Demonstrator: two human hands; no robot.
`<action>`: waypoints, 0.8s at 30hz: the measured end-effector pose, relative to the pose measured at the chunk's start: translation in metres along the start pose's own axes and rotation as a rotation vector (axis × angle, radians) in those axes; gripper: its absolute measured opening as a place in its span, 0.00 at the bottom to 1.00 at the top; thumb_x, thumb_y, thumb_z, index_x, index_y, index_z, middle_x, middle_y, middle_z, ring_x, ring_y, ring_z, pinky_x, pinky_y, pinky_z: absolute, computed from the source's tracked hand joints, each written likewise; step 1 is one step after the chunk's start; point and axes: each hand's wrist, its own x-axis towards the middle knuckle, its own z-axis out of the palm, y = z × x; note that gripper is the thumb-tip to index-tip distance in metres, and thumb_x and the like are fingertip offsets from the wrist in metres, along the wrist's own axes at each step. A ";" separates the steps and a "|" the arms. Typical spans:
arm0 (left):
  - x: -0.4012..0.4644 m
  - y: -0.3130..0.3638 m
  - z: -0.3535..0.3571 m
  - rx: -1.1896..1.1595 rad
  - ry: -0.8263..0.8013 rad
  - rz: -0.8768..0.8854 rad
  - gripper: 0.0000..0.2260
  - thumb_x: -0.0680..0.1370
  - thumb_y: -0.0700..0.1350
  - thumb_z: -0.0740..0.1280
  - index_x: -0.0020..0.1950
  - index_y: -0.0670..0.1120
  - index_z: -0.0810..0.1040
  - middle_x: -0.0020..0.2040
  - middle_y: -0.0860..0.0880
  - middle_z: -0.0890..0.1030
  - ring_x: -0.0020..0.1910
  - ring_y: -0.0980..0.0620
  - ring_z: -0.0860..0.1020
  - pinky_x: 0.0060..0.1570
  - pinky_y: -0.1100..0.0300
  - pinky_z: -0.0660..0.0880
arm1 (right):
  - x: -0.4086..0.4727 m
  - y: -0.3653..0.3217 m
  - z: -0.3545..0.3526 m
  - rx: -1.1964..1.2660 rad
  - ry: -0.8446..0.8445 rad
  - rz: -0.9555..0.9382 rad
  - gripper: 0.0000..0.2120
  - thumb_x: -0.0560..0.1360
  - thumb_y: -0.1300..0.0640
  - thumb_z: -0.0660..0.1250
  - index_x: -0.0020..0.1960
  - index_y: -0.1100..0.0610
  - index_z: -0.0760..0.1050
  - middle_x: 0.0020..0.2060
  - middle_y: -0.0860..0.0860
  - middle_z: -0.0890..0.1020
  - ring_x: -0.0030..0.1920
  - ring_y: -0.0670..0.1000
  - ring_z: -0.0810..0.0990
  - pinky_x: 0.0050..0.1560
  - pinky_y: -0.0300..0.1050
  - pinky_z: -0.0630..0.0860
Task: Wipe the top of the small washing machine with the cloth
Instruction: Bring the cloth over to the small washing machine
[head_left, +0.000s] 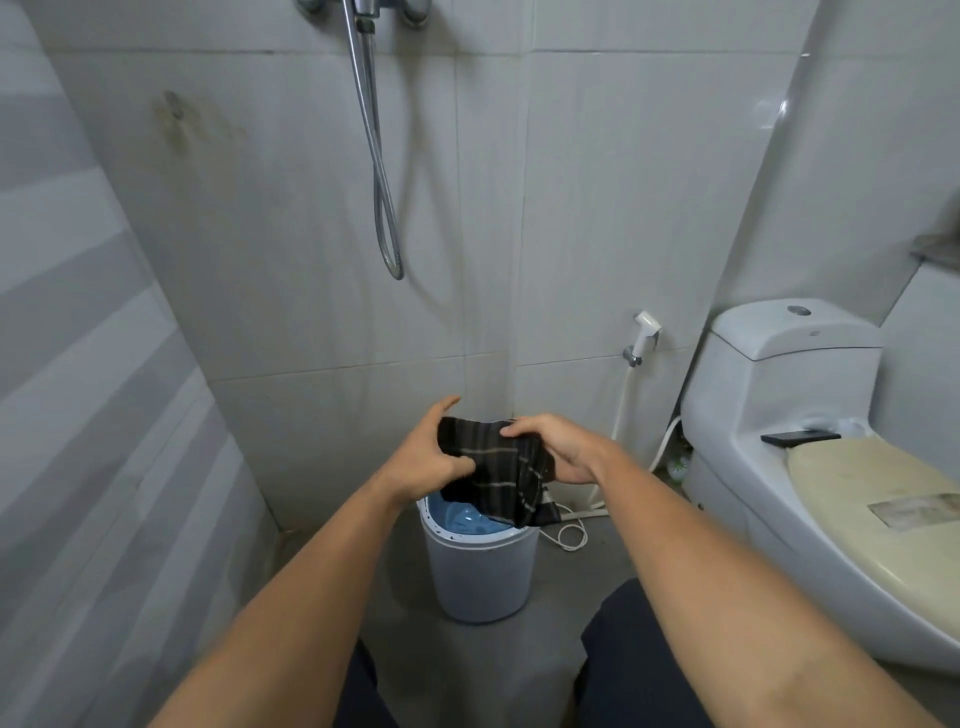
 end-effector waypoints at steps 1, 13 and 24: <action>0.000 -0.001 0.002 0.070 -0.033 0.024 0.45 0.67 0.40 0.76 0.79 0.55 0.58 0.64 0.45 0.73 0.58 0.49 0.79 0.51 0.62 0.79 | -0.002 -0.001 0.000 0.039 -0.010 0.000 0.17 0.76 0.56 0.67 0.61 0.63 0.81 0.52 0.61 0.85 0.55 0.60 0.82 0.66 0.59 0.75; -0.010 0.015 0.003 0.869 0.073 0.190 0.15 0.69 0.63 0.71 0.48 0.55 0.82 0.63 0.53 0.71 0.54 0.51 0.78 0.47 0.52 0.77 | -0.021 0.010 0.005 -0.263 0.105 -0.198 0.09 0.77 0.57 0.71 0.56 0.57 0.84 0.48 0.59 0.87 0.42 0.51 0.86 0.43 0.45 0.82; -0.001 -0.045 0.012 0.183 0.407 -0.330 0.28 0.68 0.56 0.71 0.66 0.50 0.72 0.65 0.45 0.77 0.58 0.42 0.80 0.58 0.48 0.78 | 0.013 0.041 0.024 -0.422 0.227 -0.311 0.04 0.71 0.61 0.78 0.40 0.55 0.83 0.30 0.45 0.85 0.33 0.44 0.83 0.39 0.37 0.80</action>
